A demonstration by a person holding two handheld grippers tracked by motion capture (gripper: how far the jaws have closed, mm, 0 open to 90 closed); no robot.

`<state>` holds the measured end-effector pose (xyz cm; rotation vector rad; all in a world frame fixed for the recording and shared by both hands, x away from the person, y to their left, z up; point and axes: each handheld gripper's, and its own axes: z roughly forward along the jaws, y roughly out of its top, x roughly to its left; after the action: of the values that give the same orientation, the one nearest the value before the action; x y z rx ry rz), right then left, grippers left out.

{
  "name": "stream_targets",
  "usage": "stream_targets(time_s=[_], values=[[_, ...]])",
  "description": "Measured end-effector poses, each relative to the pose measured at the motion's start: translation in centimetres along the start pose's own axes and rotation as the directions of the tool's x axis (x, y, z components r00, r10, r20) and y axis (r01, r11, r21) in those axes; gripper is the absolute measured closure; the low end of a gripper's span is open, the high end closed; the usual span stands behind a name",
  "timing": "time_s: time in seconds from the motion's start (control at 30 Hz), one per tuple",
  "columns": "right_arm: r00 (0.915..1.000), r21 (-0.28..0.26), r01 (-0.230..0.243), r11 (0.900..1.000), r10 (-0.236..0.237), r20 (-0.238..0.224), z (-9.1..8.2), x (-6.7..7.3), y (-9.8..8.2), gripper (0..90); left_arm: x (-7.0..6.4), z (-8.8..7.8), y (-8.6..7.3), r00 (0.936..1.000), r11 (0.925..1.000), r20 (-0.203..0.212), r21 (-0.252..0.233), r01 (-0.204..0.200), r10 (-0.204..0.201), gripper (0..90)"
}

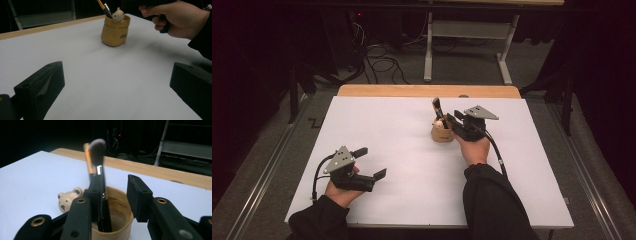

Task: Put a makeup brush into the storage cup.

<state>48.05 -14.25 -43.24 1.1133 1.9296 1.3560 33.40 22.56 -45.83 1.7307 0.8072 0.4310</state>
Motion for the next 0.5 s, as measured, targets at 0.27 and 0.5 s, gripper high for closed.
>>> stream_targets(time_s=[0.27,0.5], values=[[0.9999,-0.003,0.007,1.0,-0.008,-0.011,-0.3,0.12,0.21,68.0,-0.01,-0.01,0.01,1.0,1.0,0.0,-0.001,0.0,0.0,0.4],[0.9998,0.012,0.017,1.0,-0.017,-0.014,-0.36,0.21,0.1,67.9,-0.01,-0.02,0.02,1.0,1.0,-0.001,-0.002,0.0,0.0,0.5]])
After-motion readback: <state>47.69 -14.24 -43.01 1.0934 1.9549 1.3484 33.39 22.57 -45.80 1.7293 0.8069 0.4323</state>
